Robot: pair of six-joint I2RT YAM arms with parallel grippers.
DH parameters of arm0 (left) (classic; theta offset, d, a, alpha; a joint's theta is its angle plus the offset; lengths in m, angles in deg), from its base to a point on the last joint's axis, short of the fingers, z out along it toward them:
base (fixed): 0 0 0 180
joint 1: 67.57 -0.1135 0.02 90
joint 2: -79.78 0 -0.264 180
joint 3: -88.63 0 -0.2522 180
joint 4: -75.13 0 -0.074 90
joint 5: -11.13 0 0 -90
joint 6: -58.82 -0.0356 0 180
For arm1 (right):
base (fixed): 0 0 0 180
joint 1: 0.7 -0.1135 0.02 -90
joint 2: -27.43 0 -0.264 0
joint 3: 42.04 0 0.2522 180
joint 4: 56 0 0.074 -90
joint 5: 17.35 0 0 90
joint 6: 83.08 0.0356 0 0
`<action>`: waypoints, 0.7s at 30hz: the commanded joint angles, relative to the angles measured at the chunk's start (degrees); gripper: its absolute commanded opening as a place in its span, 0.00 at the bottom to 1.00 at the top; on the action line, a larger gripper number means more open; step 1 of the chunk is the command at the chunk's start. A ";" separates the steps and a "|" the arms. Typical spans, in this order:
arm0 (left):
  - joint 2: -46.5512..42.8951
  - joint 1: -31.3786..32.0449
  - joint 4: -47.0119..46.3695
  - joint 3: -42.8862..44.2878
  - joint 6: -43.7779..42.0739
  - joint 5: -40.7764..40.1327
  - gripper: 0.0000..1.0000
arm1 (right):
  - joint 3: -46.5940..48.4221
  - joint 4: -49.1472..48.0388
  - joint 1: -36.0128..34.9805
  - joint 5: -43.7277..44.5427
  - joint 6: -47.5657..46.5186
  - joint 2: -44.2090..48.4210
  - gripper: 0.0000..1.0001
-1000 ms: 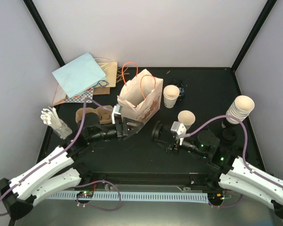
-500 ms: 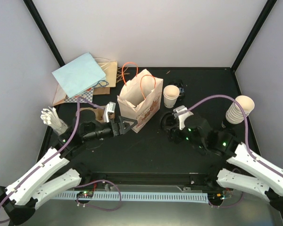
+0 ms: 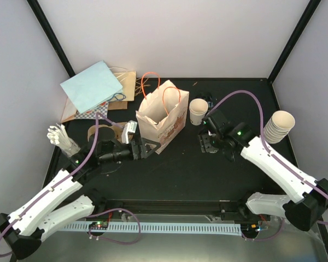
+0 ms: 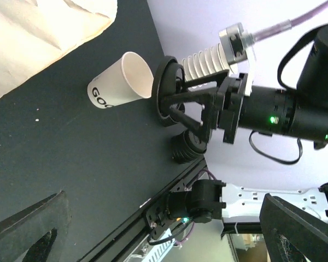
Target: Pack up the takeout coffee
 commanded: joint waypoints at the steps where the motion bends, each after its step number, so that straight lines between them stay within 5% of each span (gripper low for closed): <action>1: 0.15 -0.33 0.87 -0.20 -2.10 0.95 0.97 | 4.43 5.64 3.70 -1.40 -2.91 -3.49 0.67; 21: 3.49 -0.23 -0.96 -0.26 -2.58 4.76 0.97 | 9.35 8.34 12.12 -1.86 -6.31 -15.02 0.67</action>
